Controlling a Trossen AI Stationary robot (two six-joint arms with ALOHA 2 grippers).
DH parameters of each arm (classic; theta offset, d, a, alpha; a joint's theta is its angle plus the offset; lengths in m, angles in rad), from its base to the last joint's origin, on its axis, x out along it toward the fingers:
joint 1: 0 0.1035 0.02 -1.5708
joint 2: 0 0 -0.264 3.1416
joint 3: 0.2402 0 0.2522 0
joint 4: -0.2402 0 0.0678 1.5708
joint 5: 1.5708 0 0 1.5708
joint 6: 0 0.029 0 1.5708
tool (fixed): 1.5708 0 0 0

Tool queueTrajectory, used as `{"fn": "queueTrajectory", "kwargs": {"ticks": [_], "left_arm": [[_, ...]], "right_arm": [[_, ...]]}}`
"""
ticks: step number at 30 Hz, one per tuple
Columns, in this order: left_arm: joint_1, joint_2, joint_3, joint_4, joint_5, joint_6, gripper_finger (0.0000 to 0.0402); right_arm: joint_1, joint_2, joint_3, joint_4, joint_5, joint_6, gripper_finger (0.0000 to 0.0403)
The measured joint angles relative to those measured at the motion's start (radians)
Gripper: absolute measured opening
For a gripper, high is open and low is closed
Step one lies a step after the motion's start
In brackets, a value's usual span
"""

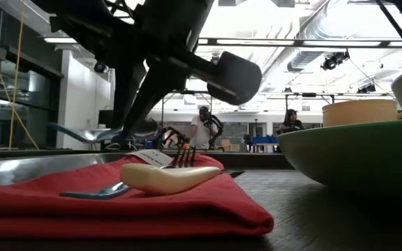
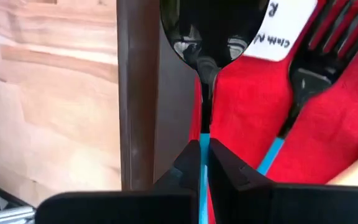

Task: Set up tray
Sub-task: Put the blue spoon on the top of red cloth table napkin

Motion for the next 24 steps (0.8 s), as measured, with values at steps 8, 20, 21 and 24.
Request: {"fn": "queueTrajectory", "kwargs": {"ticks": [8,20,21,24], "left_arm": [[0.000,0.000,0.000,0.000,0.001,0.000,0.0140],[0.000,0.000,0.000,0.003,0.002,0.004,0.0140],[0.000,0.000,0.000,0.002,0.002,0.004,0.0140],[0.000,0.000,0.000,0.002,-0.002,0.004,0.0140]], "right_arm": [[-0.007,0.012,0.000,0.007,0.005,-0.007,0.0000],[-0.006,0.070,0.000,0.076,-0.034,0.009,0.0000],[-0.005,0.072,0.000,0.080,-0.037,0.010,0.0000],[-0.004,0.073,0.000,0.077,-0.043,0.010,0.0000]]}}
